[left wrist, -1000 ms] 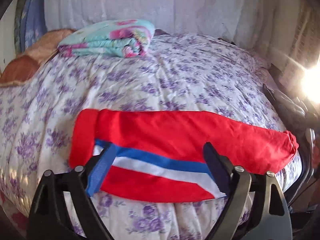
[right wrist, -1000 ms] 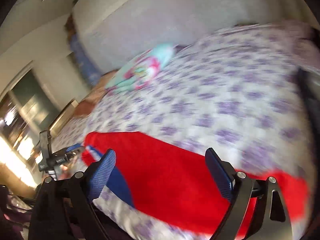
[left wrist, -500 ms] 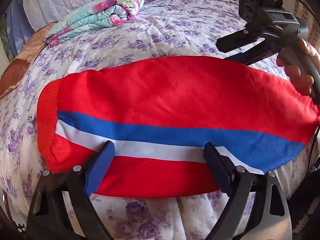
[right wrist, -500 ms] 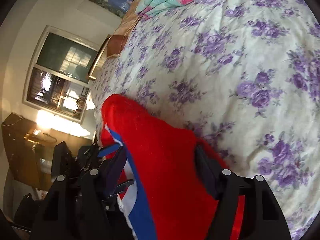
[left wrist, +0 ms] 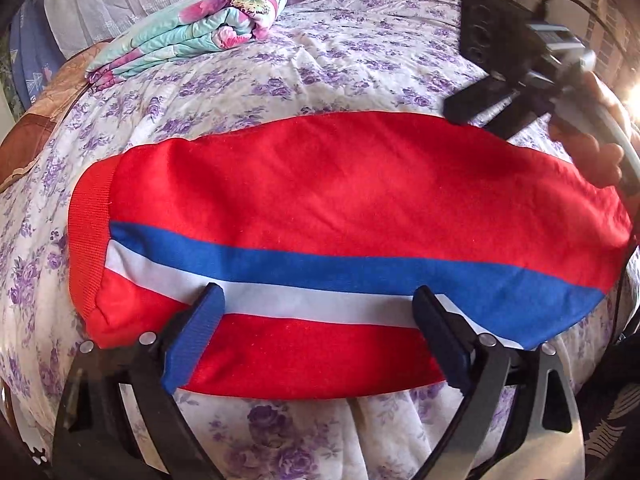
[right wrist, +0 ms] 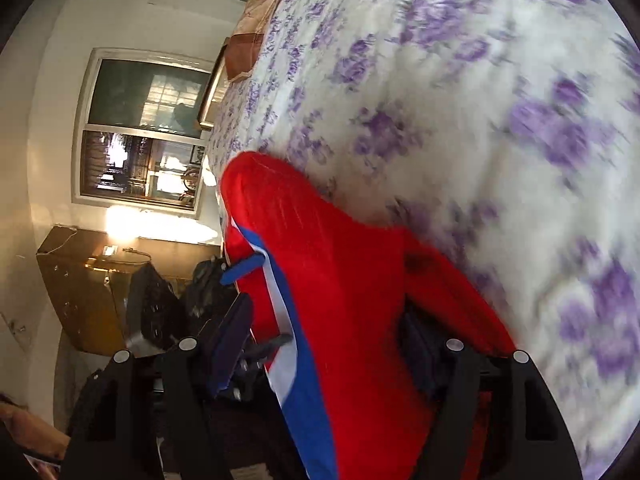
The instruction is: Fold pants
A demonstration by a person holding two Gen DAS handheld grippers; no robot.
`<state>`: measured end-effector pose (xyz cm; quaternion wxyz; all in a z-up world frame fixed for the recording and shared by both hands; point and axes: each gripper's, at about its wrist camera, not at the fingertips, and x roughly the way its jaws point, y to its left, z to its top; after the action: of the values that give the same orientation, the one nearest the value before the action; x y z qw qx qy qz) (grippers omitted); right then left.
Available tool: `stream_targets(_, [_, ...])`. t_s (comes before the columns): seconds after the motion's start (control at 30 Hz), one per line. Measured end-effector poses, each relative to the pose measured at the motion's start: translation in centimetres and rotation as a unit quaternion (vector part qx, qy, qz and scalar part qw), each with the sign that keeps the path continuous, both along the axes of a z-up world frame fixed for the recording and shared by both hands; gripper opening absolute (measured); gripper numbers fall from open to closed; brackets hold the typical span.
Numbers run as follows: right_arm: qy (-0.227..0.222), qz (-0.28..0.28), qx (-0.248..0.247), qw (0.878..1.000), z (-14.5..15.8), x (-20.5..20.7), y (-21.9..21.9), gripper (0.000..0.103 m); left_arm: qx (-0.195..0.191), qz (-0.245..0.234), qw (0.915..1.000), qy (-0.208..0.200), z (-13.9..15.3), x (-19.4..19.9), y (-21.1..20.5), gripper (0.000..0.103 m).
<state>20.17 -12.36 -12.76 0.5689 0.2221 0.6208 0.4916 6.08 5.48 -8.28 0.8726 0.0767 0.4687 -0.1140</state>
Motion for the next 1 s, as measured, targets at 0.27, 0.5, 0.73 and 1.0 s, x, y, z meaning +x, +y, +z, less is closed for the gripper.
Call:
stream_targets(0.27, [-0.009,-0.103,0.121,0.987,-1.6,2.1,-2.2,0.034,-0.011,0.003,0.9999,0.002,0.1,0.0,0.4,0.093])
stream_targets(0.5, [-0.062,-0.13,0.015,0.989,0.0,1.7,-4.7,0.009,-0.005,0.002,1.0,0.0,-0.1,-0.3,0.4,0.093])
stream_targets(0.73, [-0.165,-0.223,-0.01,0.961,5.7,-0.9,-9.4,0.016,0.01,0.024,0.9995,-0.019,1.2,-0.4,0.8,0.087])
stream_targets(1.0, [-0.149,-0.214,-0.094,0.961,-1.0,-6.3,-2.1,0.0,0.01,0.106,0.9943,-0.012,-0.1,1.7,4.4,0.091])
